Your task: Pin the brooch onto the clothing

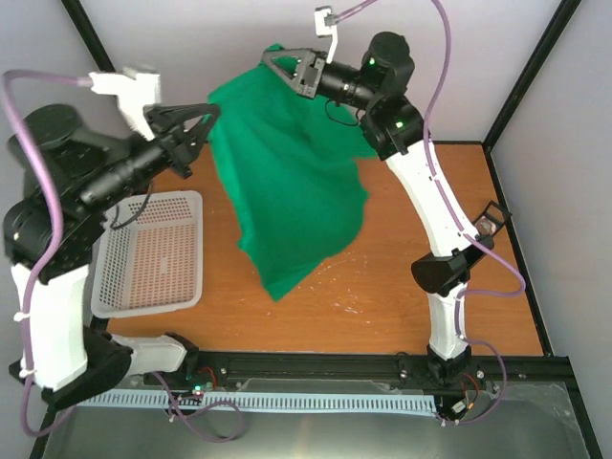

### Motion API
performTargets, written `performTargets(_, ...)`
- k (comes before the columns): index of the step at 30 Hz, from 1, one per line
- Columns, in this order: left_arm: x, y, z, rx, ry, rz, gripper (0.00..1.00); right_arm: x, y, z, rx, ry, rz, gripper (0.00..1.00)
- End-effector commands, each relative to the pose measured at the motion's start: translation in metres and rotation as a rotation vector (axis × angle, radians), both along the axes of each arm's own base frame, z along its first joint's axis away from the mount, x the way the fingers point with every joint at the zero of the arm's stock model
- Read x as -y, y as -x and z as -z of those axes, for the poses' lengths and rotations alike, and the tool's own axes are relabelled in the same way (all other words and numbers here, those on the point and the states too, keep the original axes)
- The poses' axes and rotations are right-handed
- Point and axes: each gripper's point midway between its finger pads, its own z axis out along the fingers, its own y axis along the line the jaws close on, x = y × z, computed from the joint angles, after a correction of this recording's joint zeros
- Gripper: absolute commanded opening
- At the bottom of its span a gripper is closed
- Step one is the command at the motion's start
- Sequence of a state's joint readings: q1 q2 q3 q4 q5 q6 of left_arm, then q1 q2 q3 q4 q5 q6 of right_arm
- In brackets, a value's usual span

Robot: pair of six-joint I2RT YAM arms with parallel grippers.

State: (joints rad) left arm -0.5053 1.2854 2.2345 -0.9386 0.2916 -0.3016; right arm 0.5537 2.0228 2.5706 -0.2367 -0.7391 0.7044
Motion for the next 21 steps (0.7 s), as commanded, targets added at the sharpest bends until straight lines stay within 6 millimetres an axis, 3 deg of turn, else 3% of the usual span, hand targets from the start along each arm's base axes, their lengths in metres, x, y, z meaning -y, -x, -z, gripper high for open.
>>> performTargets(1, -0.054, 0.036, -0.040, 0.103, 0.140, -0.172, 0.01, 0.027, -0.002, -0.043, 0.050, -0.107, 0.156, 0.03)
performTargets(3, -0.060, 0.041, -0.045, 0.125, 0.165, -0.187, 0.01, 0.041, 0.005, -0.054, 0.078, -0.115, 0.218, 0.03)
performTargets(5, -0.053, 0.045, -0.051, 0.141, 0.180, -0.137, 0.01, 0.047, 0.011, -0.059, 0.088, -0.130, 0.232, 0.03)
performTargets(10, -0.048, 0.051, -0.074, 0.177, 0.267, -0.080, 0.01, 0.019, 0.000, -0.037, -0.008, -0.116, 0.086, 0.03)
performTargets(13, -0.049, 0.067, -0.090, 0.239, 0.310, -0.031, 0.01, 0.006, 0.013, -0.035, -0.021, -0.121, -0.030, 0.03)
performTargets(15, -0.037, 0.069, -0.090, 0.238, 0.300, 0.039, 0.01, 0.002, 0.014, -0.024, -0.063, -0.090, -0.076, 0.03)
performTargets(16, -0.027, 0.064, -0.084, 0.215, 0.285, 0.074, 0.01, 0.000, 0.013, -0.012, -0.087, -0.050, -0.079, 0.03)
performTargets(18, 0.000, 0.046, -0.062, 0.132, 0.245, 0.167, 0.01, -0.003, 0.002, 0.032, -0.196, 0.073, -0.052, 0.03)
performTargets(21, 0.048, 0.016, -0.006, -0.030, 0.185, 0.343, 0.01, 0.022, -0.027, 0.140, -0.420, 0.305, 0.042, 0.03)
